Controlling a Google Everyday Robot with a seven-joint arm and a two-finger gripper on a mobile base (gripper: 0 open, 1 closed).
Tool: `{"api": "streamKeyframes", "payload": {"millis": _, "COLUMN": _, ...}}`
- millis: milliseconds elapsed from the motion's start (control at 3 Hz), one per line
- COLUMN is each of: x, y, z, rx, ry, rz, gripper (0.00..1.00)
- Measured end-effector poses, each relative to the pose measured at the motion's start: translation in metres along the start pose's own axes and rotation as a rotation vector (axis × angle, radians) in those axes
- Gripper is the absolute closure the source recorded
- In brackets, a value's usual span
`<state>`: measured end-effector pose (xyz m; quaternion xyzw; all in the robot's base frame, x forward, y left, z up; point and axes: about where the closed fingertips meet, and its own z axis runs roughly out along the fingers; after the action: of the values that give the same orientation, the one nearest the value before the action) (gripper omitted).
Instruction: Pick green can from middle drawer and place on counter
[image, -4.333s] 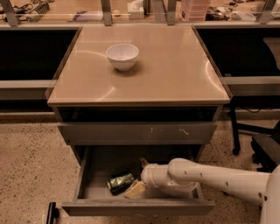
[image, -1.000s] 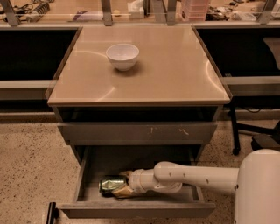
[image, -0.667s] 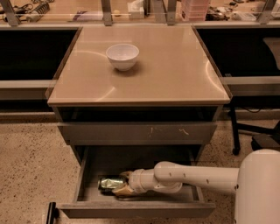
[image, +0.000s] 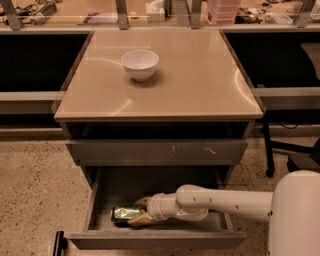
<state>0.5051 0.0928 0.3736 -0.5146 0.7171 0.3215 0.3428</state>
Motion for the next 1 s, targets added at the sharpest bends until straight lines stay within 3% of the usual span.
{"api": "streamKeyframes", "payload": {"millis": 333, "x": -0.005, "y": 0.004, "z": -0.010, "rx": 0.039, "ry": 0.006, "rz": -0.004, "gripper": 1.00}}
{"api": "streamKeyframes", "payload": {"millis": 667, "x": -0.032, "y": 0.014, "z": -0.045, "rx": 0.144, "ry": 0.018, "rz": -0.014, "gripper": 1.00}}
{"api": "streamKeyframes", "payload": {"millis": 1000, "x": -0.061, "y": 0.032, "z": -0.084, "rx": 0.268, "ry": 0.064, "rz": -0.065, "gripper": 1.00}}
